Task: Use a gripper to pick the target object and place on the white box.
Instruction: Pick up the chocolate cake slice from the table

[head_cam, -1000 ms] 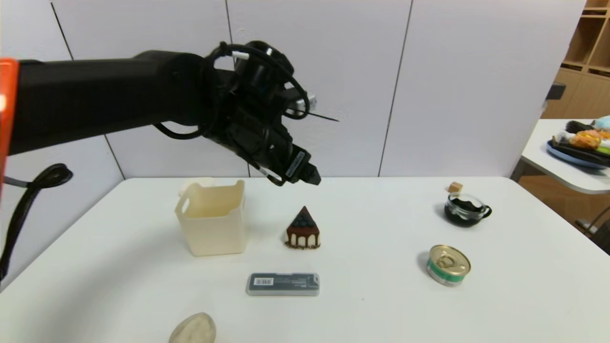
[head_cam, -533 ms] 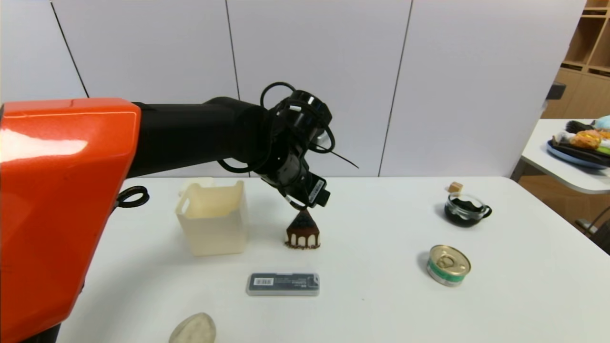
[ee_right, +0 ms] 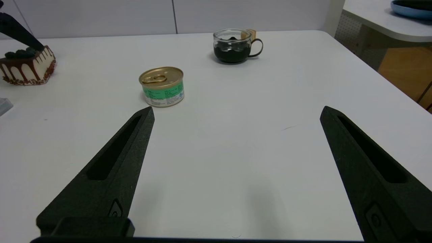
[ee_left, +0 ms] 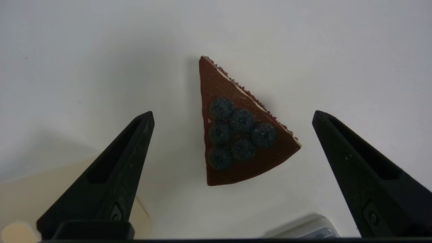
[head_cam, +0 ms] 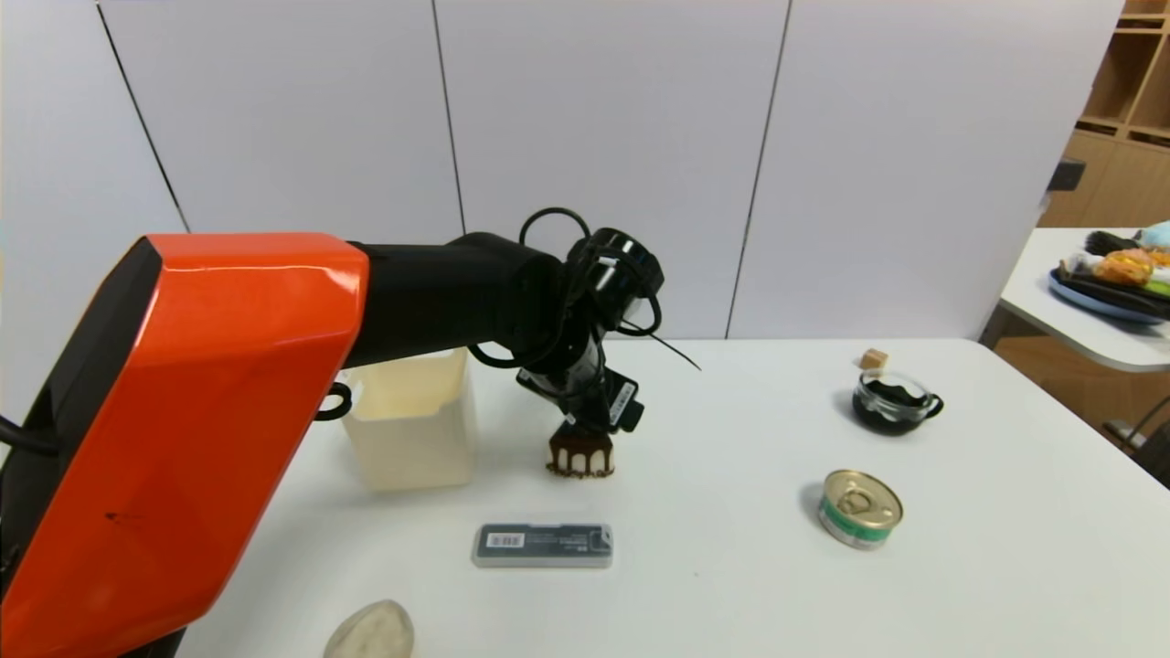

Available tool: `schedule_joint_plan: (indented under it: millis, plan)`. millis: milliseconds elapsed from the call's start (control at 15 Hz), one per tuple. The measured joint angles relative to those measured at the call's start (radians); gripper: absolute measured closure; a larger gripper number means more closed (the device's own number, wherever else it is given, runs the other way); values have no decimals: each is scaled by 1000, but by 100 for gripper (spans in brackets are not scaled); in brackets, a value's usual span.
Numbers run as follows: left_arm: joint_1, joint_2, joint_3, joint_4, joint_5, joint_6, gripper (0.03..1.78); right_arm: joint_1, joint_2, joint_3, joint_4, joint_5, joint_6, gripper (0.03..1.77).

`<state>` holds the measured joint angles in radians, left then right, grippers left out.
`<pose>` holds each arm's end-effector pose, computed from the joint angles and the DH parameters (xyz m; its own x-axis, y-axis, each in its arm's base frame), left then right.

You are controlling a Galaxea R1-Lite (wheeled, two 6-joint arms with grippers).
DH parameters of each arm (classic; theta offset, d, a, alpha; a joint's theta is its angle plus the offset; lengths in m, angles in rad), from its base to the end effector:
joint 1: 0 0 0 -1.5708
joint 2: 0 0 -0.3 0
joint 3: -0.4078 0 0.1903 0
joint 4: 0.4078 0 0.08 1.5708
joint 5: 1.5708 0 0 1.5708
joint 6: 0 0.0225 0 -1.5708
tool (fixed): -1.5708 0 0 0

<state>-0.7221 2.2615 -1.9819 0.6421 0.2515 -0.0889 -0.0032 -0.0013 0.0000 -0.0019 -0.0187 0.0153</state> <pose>0.3349 -0.2875 0.1745 0.6038 -0.2002 -0.7716 0.4721 0.8697 0.1438 -0.0229 -0.0003 0.0756 0.9998 -0.0219 0.0032 0.0218 0.9996 0.0154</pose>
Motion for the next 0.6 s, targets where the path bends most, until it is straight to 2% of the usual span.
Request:
schedule_joint_plan:
  millis: [467,600]
  plan:
    - [2,23,0,58,-7,-61,12,0,0,0,0,0,0,10]
    - [2,26,0,69,-30,-74,12,0,0,0,0,0,0,10]
